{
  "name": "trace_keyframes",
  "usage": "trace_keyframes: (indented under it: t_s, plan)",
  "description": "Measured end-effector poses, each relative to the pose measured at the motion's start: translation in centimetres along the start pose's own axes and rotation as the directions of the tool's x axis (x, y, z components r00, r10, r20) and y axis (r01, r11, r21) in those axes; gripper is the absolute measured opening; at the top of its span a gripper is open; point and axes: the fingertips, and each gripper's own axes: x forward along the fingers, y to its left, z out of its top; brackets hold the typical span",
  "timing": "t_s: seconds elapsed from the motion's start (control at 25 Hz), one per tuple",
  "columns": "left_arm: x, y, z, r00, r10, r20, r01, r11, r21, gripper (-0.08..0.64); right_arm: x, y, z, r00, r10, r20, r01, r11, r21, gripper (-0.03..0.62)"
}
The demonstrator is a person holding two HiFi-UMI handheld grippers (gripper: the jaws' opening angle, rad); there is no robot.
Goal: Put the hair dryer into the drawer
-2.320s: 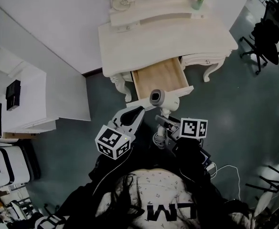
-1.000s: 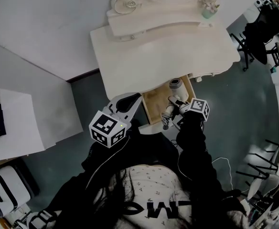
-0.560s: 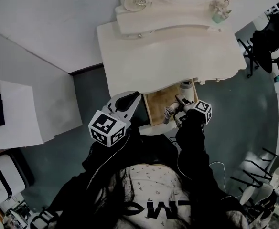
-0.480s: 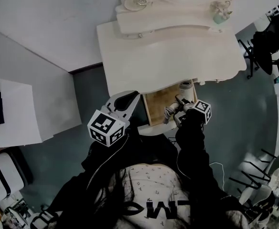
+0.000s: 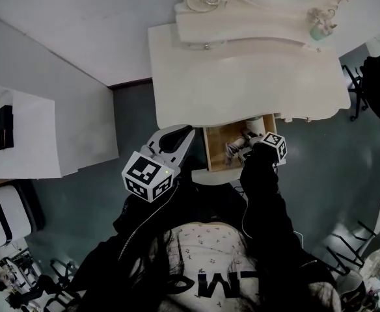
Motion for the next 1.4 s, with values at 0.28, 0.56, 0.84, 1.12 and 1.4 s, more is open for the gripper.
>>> trace_keyframes:
  t_s: [0.28, 0.56, 0.84, 1.12, 1.4]
  plan:
    - [-1.6, 0.8, -0.7, 0.996, 0.086, -0.020, -0.086, 0.996, -0.012, 0.002, 2.4, 0.4, 1.2, 0.998, -0.007, 0.061, 0.013, 0.994, -0.109, 0.215]
    - [-2.1, -0.2, -1.7, 0.993, 0.113, -0.047, -0.113, 0.994, -0.011, 0.000, 4.1, 0.8, 2.7, 0.989, 0.002, 0.149, 0.016, 0.992, -0.122, 0.215]
    - [-2.5, -0.4, -2.1, 0.989, 0.129, -0.070, -0.130, 0.991, -0.009, 0.002, 5.5, -0.2, 2.0, 0.990, -0.008, 0.138, 0.022, 0.995, -0.099, 0.215]
    - [-2.2, -0.6, -2.2, 0.991, 0.116, -0.073, -0.116, 0.993, -0.003, 0.002, 5.0, 1.1, 1.7, 0.996, -0.010, 0.094, 0.021, 0.993, -0.118, 0.282]
    - [-1.3, -1.1, -1.3, 0.996, 0.065, -0.055, -0.064, 0.998, 0.015, 0.002, 1.4, 2.7, 0.7, 0.996, -0.011, 0.085, 0.029, 0.976, -0.215, 0.293]
